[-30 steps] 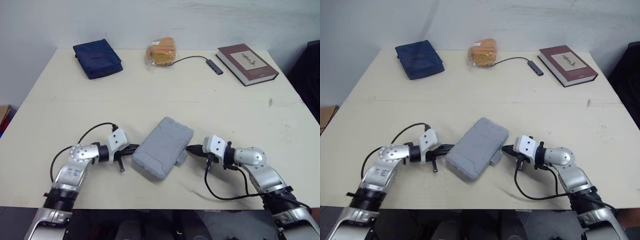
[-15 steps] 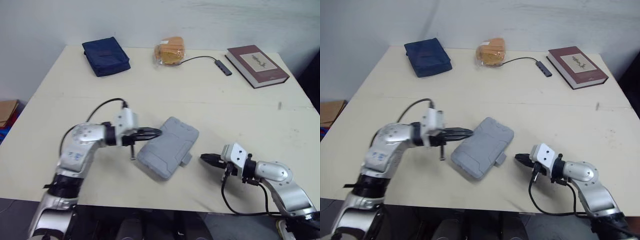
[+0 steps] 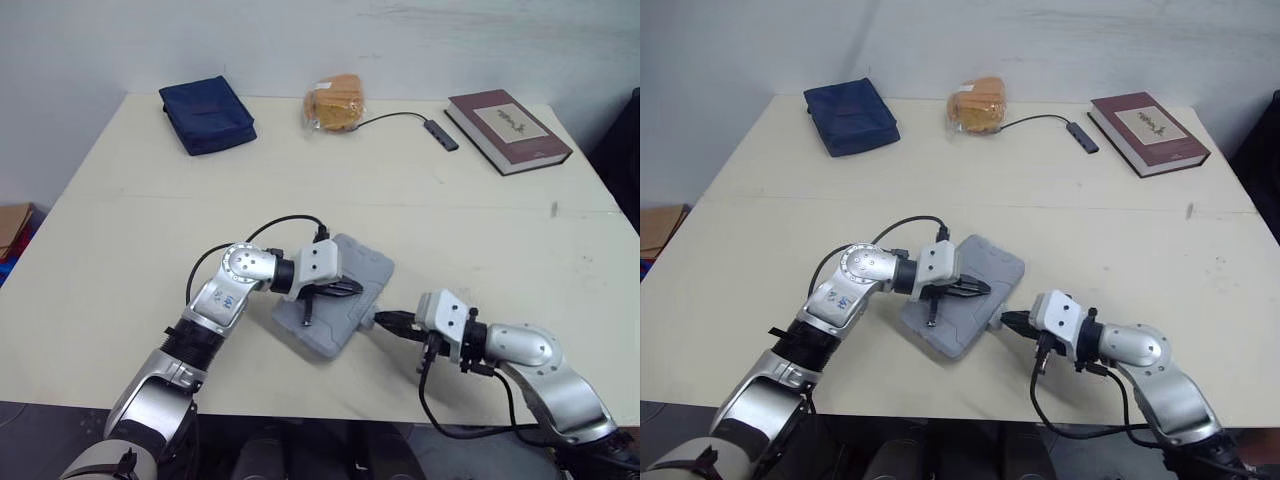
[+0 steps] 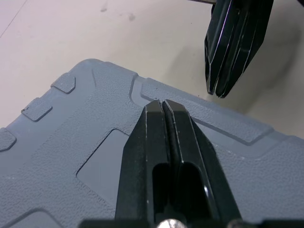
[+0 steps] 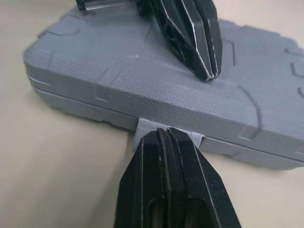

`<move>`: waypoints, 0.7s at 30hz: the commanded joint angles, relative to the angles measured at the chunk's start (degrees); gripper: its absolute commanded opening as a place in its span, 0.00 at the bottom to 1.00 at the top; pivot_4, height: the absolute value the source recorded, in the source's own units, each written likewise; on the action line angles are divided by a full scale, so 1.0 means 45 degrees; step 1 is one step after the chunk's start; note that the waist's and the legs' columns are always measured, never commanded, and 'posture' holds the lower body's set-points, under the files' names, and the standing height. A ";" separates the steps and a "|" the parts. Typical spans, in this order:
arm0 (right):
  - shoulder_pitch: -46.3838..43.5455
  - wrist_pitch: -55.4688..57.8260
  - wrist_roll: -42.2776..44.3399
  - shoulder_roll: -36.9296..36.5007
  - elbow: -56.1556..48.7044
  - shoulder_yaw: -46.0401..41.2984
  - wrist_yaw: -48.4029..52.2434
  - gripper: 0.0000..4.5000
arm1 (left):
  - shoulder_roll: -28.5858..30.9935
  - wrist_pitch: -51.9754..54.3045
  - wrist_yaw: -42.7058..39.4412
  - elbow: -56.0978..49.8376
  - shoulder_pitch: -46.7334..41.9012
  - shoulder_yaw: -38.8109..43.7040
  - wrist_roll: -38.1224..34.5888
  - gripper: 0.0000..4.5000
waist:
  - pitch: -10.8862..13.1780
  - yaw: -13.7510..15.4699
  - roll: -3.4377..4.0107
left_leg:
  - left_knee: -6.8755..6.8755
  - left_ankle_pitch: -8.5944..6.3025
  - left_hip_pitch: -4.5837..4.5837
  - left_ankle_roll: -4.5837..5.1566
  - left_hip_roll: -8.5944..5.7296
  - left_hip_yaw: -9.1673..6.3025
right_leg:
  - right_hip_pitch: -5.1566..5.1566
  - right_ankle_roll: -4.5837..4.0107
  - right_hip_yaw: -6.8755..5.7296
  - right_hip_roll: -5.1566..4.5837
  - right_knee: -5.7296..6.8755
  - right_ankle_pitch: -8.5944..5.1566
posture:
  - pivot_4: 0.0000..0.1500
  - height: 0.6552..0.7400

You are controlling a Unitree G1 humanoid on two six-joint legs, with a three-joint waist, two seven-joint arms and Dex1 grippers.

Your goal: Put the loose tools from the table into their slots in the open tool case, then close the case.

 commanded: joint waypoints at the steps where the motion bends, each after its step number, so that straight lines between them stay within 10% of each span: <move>1: -0.0402 -0.0498 -0.0380 0.0308 0.0532 0.0215 -0.0083 0.00 | 0.0301 0.1046 0.0188 0.0272 0.0494 -0.0499 0.0763 0.01 | 0.0000 0.0003 0.0000 | 0.0000 0.0000 0.0000 0.0000 0.0000 -0.0002 | 0.0002 0.0000 0.0002 -0.0008 0.0000 0.0000 | 1.00 1.00; 21: -0.2710 -0.0196 -0.1305 0.2924 0.3774 0.1457 -0.0183 0.00 | 0.0724 -0.1494 -0.0520 0.3719 -0.0002 -0.1175 0.1681 0.01 | -0.0135 -0.0583 -0.0060 | -0.0078 -0.0004 0.0303 -0.0045 0.0063 -0.0010 | 0.0249 -0.0066 0.0058 -0.0012 0.0023 -0.0029 | 1.00 1.00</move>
